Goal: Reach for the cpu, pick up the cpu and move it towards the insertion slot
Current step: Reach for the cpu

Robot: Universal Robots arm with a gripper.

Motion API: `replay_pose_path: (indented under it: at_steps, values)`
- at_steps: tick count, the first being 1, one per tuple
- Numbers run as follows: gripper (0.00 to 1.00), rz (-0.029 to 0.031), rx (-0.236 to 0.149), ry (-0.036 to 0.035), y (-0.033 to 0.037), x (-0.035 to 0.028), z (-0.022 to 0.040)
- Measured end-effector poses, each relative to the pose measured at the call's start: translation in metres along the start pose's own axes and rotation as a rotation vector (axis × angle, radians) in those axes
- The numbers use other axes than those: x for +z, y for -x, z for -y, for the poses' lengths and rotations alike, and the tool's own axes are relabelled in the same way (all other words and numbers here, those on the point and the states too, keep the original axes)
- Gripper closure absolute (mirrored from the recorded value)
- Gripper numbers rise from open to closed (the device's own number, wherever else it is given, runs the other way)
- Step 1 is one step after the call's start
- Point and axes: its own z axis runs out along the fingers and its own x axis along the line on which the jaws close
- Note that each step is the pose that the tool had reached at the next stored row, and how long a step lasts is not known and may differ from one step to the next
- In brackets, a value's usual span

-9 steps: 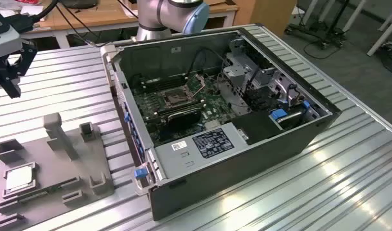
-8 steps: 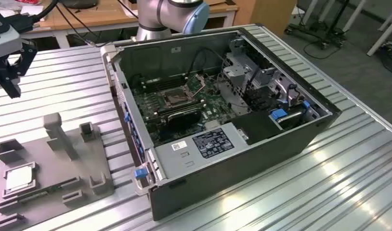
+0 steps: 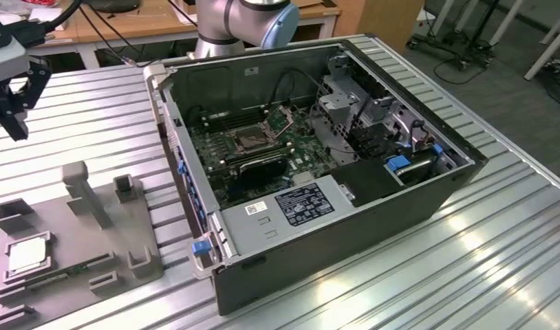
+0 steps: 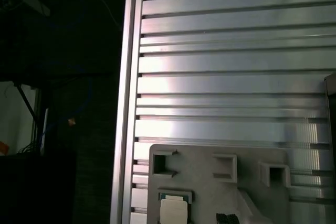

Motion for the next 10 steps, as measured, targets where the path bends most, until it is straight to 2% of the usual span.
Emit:
replay_pose_path:
  at_steps: [10]
  values:
    - [0.89, -0.0002, 0.0, 0.0, -0.0022, 0.0001, 0.0]
